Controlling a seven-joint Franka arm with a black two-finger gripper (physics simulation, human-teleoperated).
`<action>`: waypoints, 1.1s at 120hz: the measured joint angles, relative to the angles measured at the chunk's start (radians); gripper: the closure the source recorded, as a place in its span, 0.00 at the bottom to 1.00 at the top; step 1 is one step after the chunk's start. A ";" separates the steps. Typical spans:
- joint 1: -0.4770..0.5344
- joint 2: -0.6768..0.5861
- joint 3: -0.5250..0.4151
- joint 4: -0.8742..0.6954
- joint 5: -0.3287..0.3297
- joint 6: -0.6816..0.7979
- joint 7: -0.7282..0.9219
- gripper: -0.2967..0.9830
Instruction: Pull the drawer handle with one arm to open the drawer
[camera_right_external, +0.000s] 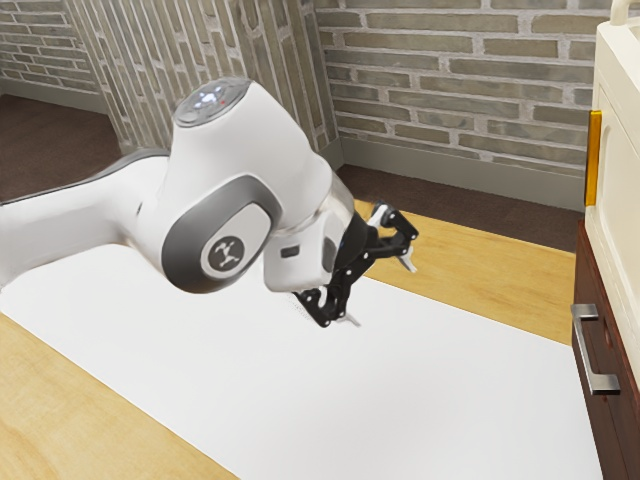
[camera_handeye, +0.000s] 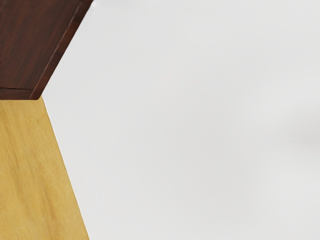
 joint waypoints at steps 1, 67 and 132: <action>-0.004 0.001 0.000 0.000 0.000 0.003 0.003 0.23; -0.097 0.110 -0.004 0.018 0.004 0.136 0.111 0.23; -0.189 0.144 -0.008 0.068 0.004 0.153 0.154 0.23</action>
